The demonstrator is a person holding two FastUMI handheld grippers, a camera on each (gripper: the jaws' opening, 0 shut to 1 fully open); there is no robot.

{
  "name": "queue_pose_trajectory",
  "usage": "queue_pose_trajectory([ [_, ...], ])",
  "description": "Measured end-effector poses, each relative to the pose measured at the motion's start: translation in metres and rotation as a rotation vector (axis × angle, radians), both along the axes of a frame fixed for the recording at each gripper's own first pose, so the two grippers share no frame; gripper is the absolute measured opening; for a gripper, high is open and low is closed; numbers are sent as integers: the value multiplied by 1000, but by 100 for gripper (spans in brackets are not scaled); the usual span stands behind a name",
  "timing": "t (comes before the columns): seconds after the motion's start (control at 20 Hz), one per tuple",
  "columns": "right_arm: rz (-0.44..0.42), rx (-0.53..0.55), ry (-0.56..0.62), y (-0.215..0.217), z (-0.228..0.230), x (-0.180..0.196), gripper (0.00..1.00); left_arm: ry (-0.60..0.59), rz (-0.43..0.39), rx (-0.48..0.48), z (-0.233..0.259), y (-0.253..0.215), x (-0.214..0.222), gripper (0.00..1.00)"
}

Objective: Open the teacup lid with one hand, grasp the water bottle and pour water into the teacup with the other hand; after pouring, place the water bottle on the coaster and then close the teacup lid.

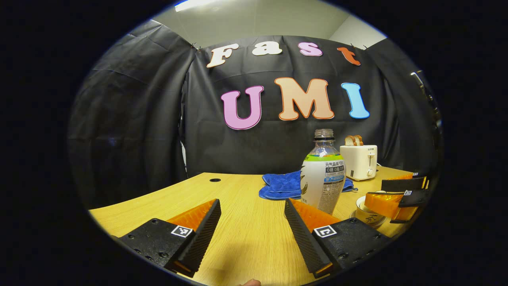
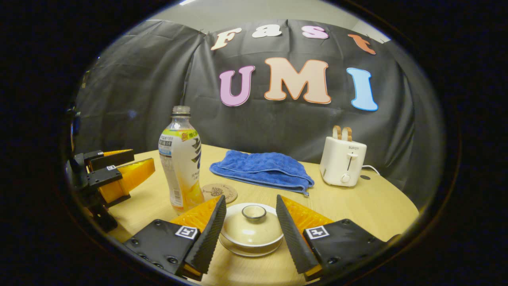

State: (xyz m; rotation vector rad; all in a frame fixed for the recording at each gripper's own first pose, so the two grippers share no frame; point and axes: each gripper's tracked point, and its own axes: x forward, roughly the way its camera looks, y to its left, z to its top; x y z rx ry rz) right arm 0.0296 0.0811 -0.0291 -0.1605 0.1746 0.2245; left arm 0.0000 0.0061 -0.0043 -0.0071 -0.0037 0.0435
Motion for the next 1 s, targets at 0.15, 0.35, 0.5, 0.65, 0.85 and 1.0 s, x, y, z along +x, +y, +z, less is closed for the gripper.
queue_pose_trajectory([
  [0.15, -2, -26, 5, 1, -4, 3, 75, 0, -1, 0, 0, 0, 0, 95],
  [0.35, -8, -20, -11, 2, -1, 2, 56, 0, -2, 0, 1, 0, 0, 95],
  [0.5, -10, -19, -16, 1, -2, 5, 42, 1, -1, 0, 1, 0, 1, 95],
  [0.65, -10, -24, -15, 1, -1, 2, 34, 0, -5, -1, 1, -1, -1, 95],
  [0.85, -4, -36, -31, 1, 0, 3, 29, 6, 21, 0, 0, 5, 0, 95],
  [1.0, -5, 2, -15, 0, -2, 4, 28, 8, 37, 2, 0, 7, -1, 95],
])
